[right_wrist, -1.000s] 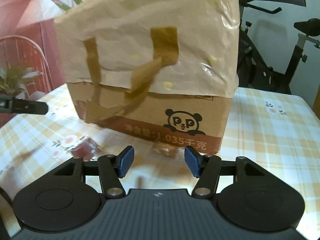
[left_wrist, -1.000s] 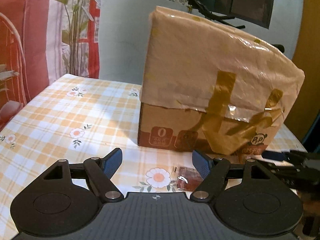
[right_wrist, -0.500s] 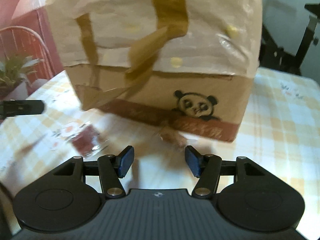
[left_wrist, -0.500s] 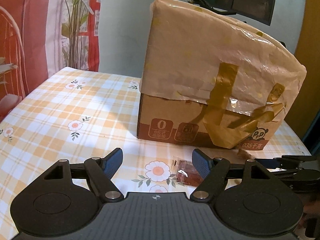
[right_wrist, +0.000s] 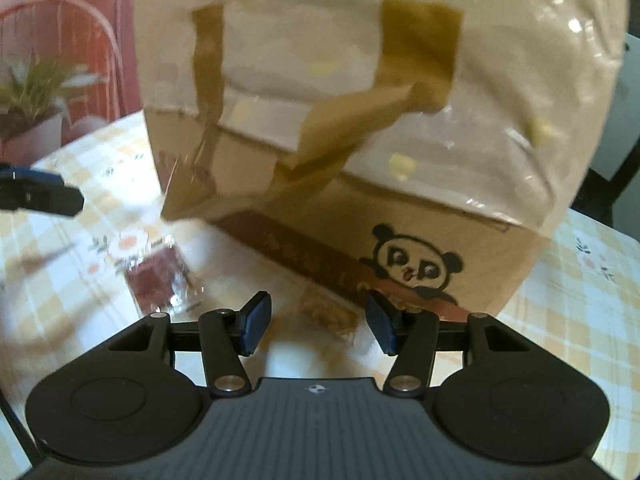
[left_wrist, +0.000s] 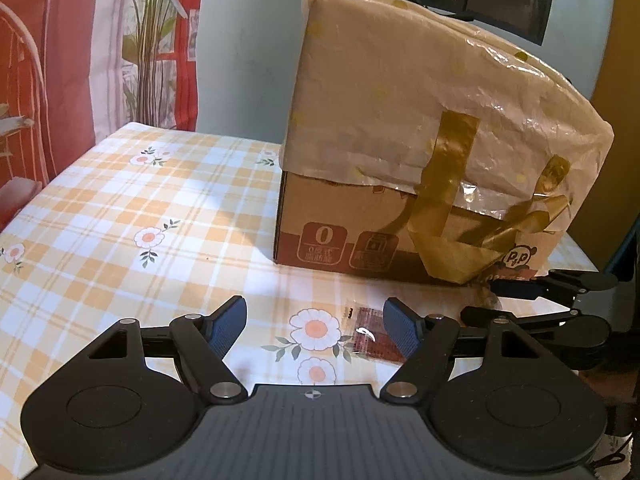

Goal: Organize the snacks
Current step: 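Reach the left tool to the small brown packet while the right tool grasps the small clear packet, then close the left tool on the brown packet while the right tool holds the clear packet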

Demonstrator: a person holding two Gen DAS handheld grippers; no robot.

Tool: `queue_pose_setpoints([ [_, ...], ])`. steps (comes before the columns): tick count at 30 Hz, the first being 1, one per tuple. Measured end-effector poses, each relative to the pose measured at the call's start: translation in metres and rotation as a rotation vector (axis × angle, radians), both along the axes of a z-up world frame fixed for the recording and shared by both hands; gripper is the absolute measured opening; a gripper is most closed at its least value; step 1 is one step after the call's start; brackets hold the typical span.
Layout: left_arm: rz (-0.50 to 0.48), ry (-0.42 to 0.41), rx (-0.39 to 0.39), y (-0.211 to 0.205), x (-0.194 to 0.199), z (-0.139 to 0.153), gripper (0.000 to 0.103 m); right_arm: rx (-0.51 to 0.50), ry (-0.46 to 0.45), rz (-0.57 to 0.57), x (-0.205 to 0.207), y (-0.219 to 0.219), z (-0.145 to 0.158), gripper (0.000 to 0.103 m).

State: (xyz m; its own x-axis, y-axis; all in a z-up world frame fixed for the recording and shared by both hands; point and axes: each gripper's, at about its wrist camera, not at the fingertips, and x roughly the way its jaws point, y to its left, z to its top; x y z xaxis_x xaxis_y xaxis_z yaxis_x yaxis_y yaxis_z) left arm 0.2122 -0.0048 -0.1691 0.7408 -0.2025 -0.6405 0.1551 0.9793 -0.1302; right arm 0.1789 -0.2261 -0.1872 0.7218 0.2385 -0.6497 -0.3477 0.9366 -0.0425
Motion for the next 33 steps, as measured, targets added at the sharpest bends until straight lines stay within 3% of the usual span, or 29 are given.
queue_pose_setpoints([
  [3, 0.001, 0.004, -0.003, 0.0, 0.001, -0.001, 0.077, -0.001, 0.023, -0.01, -0.001, 0.003, 0.0, 0.056],
  [11, 0.0, 0.016, -0.01, -0.001, 0.002, -0.004, 0.077, 0.174, 0.167, -0.067, -0.016, -0.002, 0.018, 0.056],
  [16, -0.009, 0.019, -0.012, -0.002, 0.001, -0.004, 0.073, 0.098, 0.075, -0.031, -0.014, 0.005, 0.027, 0.056],
  [21, -0.012, 0.032, -0.015, 0.0, 0.002, -0.006, 0.073, 0.096, 0.1, -0.022, 0.002, 0.01, 0.005, 0.037],
  [22, -0.015, 0.037, -0.017, 0.0, 0.002, -0.007, 0.073, 0.086, 0.088, -0.022, 0.001, 0.012, 0.002, 0.032],
  [23, -0.019, 0.044, -0.019, 0.0, 0.003, -0.008, 0.073, 0.069, 0.07, -0.029, -0.001, 0.013, 0.001, 0.021],
  [24, -0.023, 0.053, -0.021, 0.0, 0.003, -0.01, 0.073, 0.056, 0.058, -0.042, -0.004, 0.014, 0.001, 0.018],
  [29, -0.095, 0.08, -0.01, -0.013, 0.009, -0.019, 0.074, 0.111, 0.002, -0.144, -0.027, -0.005, 0.004, 0.018],
  [33, -0.196, 0.098, 0.061, -0.035, 0.018, -0.029, 0.074, 0.146, -0.017, -0.184, -0.043, -0.014, -0.006, 0.018],
])
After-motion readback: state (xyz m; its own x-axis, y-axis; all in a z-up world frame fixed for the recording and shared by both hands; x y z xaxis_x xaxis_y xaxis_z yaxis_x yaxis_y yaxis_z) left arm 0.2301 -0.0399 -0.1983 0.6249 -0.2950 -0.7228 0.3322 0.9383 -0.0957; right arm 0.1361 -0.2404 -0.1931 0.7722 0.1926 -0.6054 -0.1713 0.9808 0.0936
